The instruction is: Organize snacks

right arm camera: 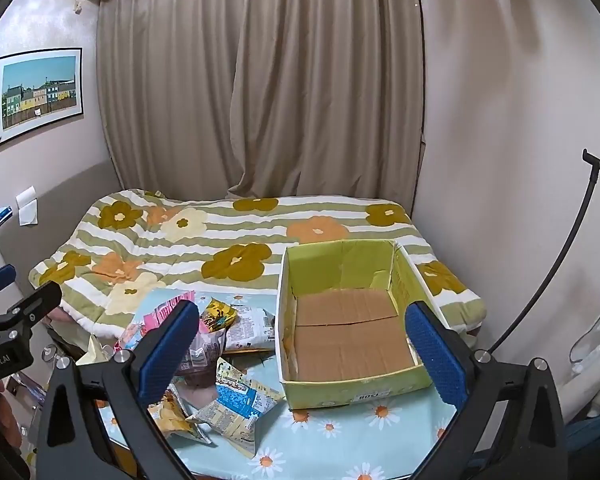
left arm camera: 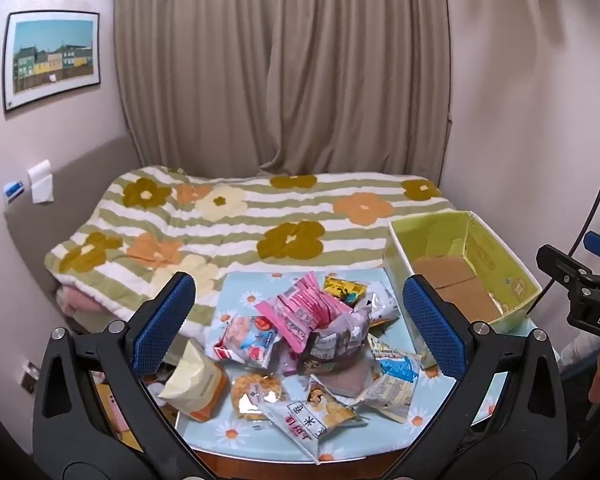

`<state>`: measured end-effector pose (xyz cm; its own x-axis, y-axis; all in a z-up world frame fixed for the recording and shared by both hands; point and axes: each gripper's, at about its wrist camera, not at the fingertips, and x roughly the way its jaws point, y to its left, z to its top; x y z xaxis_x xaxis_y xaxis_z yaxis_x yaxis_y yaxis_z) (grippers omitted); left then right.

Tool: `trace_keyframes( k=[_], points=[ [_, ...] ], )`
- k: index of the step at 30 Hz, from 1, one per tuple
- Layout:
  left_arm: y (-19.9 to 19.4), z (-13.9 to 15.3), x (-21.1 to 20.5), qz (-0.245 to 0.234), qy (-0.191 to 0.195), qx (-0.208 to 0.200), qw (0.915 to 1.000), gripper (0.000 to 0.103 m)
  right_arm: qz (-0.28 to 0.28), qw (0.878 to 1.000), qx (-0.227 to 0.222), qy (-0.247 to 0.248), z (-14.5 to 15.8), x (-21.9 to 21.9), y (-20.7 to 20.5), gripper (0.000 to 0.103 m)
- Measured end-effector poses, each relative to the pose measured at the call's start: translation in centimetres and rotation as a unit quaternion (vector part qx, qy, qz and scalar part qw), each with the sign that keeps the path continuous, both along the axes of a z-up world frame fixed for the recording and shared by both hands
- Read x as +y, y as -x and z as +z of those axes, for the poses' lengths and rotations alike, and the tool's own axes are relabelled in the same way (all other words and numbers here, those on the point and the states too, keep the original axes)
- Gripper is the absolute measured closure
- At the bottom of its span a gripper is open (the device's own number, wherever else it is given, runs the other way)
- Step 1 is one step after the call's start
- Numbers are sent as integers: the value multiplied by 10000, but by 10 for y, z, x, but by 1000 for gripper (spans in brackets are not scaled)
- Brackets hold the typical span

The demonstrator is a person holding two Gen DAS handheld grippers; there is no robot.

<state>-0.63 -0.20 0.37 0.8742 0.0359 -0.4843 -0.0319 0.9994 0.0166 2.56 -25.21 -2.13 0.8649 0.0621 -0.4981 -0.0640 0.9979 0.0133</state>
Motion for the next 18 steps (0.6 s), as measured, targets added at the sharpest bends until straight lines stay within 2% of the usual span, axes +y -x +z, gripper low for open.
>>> trace_keyframes(
  k=[10, 18],
  points=[
    [5, 2, -8, 70, -128, -48, 9999, 0, -53, 10000, -15, 9, 0, 0, 0, 0],
    [7, 0, -7, 59, -49, 49, 10000, 0, -53, 10000, 9, 15, 0, 0, 3, 0]
  ],
)
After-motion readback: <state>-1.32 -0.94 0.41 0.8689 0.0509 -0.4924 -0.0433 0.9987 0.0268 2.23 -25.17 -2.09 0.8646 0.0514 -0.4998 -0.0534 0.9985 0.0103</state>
